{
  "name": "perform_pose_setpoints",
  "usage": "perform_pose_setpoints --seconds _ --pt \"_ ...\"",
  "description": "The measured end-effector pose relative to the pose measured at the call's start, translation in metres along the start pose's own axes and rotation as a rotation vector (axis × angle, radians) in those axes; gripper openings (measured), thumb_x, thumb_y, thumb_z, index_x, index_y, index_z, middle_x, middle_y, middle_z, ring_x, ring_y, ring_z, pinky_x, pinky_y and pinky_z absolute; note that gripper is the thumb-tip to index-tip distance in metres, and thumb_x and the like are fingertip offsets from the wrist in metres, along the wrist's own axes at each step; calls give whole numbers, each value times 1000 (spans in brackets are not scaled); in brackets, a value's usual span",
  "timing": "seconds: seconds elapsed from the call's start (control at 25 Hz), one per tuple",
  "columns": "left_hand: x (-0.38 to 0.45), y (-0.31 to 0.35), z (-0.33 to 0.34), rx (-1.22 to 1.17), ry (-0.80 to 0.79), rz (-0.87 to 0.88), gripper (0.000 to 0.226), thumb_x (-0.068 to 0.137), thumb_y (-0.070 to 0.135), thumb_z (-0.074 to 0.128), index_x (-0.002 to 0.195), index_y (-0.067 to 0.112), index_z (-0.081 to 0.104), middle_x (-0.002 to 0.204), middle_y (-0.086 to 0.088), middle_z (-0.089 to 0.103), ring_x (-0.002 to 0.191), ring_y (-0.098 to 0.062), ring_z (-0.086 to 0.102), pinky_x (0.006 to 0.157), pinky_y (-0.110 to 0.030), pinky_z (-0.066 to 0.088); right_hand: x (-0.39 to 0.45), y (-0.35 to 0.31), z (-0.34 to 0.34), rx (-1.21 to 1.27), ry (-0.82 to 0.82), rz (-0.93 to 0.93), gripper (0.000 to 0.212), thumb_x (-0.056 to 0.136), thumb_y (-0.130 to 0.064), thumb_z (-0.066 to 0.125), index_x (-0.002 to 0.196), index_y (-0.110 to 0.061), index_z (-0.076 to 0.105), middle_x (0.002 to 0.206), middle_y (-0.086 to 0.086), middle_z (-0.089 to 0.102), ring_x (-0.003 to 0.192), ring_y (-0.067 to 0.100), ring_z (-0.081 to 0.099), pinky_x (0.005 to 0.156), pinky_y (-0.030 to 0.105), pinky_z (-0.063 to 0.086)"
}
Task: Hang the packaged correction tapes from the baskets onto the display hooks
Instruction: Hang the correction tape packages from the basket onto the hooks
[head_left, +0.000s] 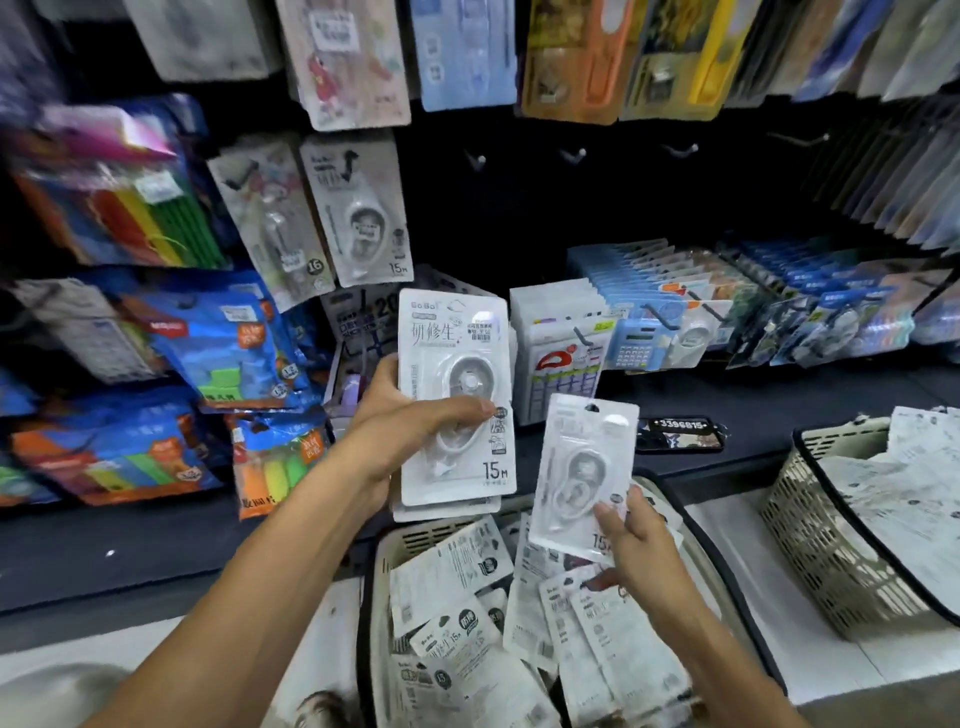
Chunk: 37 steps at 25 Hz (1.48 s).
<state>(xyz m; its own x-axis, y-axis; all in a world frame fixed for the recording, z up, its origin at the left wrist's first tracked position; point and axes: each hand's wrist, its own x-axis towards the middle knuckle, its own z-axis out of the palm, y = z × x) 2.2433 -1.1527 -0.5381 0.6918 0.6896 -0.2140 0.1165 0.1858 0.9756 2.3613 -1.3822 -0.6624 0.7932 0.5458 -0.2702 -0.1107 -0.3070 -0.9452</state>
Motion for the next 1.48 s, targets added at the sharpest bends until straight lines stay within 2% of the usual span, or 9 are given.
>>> perform_pose_setpoints --seconds 0.2,0.32,0.52,0.76,0.92,1.04,1.12,1.32,1.48 --pt "-3 73 -71 -35 103 213 102 32 28 96 128 25 60 106 4 80 94 -20 78 75 -37 62 -8 -84 43 13 -113 -239 21 105 -27 51 105 -47 58 92 -14 75 61 6 70 46 19 53" --pt "-7 91 -117 -99 185 277 104 34 27 96 132 19 62 113 -2 79 98 -25 78 82 -42 61 -1 -140 75 70 -217 -279 20 103 -28 55 105 -45 63 93 -4 75 54 24 65 44 25 49" --pt "-14 93 -154 -201 189 342 99 40 20 95 134 12 61 115 -12 78 97 -34 77 71 -42 63 24 -216 123 57 -157 -451 16 102 -23 57 97 -31 70 79 9 75 42 20 55 40 26 43" --pt "-7 92 -154 -201 150 327 97 39 25 95 131 17 63 114 -10 78 99 -32 77 79 -43 63 18 -217 136 43 -77 -472 17 101 -34 56 99 -34 72 90 -6 77 77 8 72 61 16 49" --pt "-9 93 -155 -216 117 359 93 42 25 94 129 17 64 111 -9 79 95 -31 78 69 -36 63 29 -222 145 101 -116 -296 11 98 -21 62 109 -23 62 69 -3 71 45 8 54 41 19 40" --pt "-12 91 -154 -230 88 360 92 43 25 95 129 18 64 111 -9 79 96 -31 78 69 -35 63 29 -226 147 267 -300 -170 43 95 -5 63 130 -23 47 108 9 73 69 22 68 50 32 53" --pt "-12 89 -147 -224 58 355 92 43 25 96 129 19 63 113 -9 78 98 -32 77 71 -36 63 25 -233 153 270 -229 -227 46 93 -10 68 134 -22 50 107 5 73 81 22 71 58 34 58" --pt "-3 85 -120 -200 10 306 92 42 22 94 129 16 63 110 -11 79 98 -33 77 74 -40 63 -1 -240 158 18 -414 -610 43 74 -51 79 113 -47 62 109 -8 72 95 10 70 73 26 58" --pt "-7 89 -117 -270 -121 235 93 38 33 104 123 17 70 113 -15 78 97 -34 77 71 -37 63 5 -249 154 148 -260 -551 13 87 -26 77 77 -29 69 76 1 73 70 14 67 65 33 55"
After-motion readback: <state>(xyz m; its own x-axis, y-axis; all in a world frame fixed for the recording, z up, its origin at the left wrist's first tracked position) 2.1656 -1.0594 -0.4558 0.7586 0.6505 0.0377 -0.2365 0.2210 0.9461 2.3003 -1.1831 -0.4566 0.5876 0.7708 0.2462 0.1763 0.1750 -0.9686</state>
